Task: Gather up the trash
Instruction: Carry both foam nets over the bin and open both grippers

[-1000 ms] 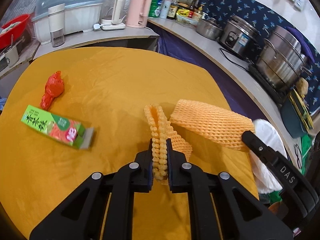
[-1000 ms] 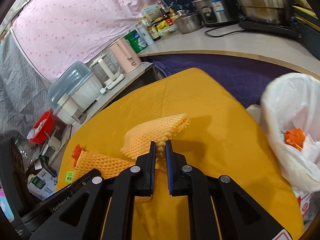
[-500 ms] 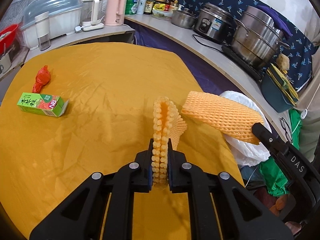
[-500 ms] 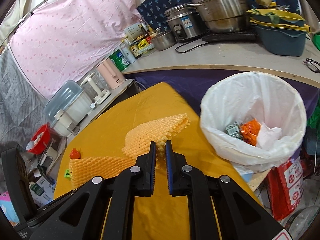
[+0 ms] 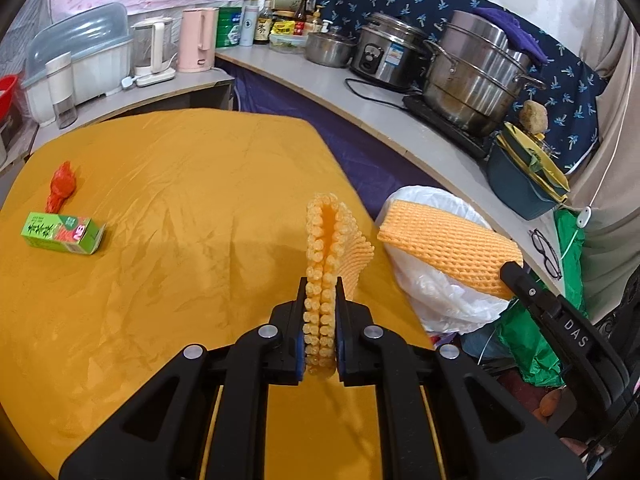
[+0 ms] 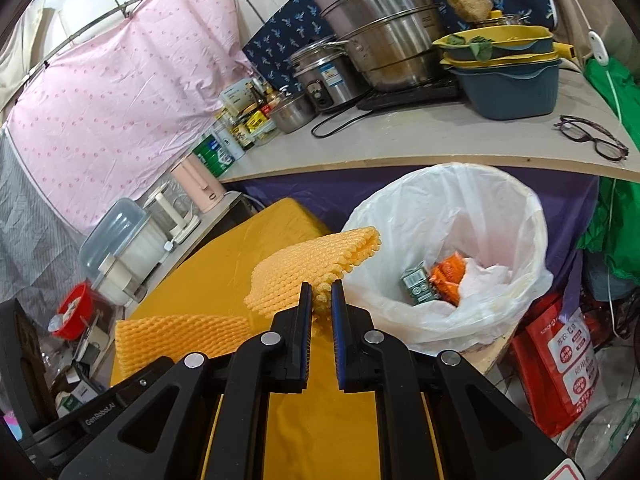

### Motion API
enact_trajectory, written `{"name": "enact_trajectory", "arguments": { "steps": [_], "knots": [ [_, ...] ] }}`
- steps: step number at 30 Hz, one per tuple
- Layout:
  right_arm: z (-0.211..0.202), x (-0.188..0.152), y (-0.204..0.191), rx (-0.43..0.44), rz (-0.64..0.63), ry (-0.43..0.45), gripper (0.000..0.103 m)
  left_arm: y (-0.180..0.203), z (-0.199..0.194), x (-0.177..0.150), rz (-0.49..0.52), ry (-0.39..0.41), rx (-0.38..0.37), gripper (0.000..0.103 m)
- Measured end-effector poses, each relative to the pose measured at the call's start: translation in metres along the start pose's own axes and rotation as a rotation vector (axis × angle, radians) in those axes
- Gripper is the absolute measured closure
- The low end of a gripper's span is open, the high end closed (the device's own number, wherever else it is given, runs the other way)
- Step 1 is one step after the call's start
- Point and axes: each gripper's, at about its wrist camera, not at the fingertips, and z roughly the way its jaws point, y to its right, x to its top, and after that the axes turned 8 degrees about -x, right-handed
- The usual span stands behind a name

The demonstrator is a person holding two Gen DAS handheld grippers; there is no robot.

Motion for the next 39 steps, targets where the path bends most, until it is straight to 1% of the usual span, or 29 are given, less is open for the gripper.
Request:
{"name": "enact_trajectory", "arguments": {
  "steps": [5, 10, 13, 18, 23, 29, 35, 37, 38, 39],
  "knots": [
    [-0.006, 0.013, 0.022, -0.058, 0.023, 0.04, 0.093, 0.027, 0.006, 0.014, 0.04, 0.014, -0.031, 0.093],
    [-0.007, 0.025, 0.046, -0.114, 0.05, 0.063, 0.093, 0.058, 0.021, 0.027, 0.089, 0.022, -0.066, 0.093],
    [-0.007, 0.032, 0.06, -0.145, 0.062, 0.074, 0.093, 0.078, 0.038, 0.035, 0.12, 0.014, -0.093, 0.093],
    [0.002, 0.041, 0.079, -0.183, 0.073, 0.07, 0.093, 0.103, 0.067, 0.04, 0.15, -0.005, -0.114, 0.093],
    [0.015, 0.045, 0.094, -0.22, 0.085, 0.059, 0.093, 0.124, 0.099, 0.037, 0.186, -0.041, -0.117, 0.093],
    [0.036, 0.05, 0.107, -0.259, 0.09, 0.031, 0.093, 0.139, 0.135, 0.029, 0.206, -0.088, -0.111, 0.093],
    [0.059, 0.047, 0.111, -0.287, 0.081, -0.013, 0.093, 0.142, 0.158, 0.024, 0.201, -0.127, -0.096, 0.092],
    [0.065, 0.044, 0.111, -0.29, 0.077, -0.024, 0.092, 0.142, 0.162, 0.022, 0.205, -0.127, -0.079, 0.092],
    [0.068, 0.043, 0.11, -0.289, 0.077, -0.029, 0.091, 0.141, 0.164, 0.021, 0.209, -0.129, -0.072, 0.092],
    [0.07, 0.043, 0.11, -0.287, 0.077, -0.034, 0.091, 0.139, 0.166, 0.021, 0.208, -0.133, -0.065, 0.089]
  ]
}}
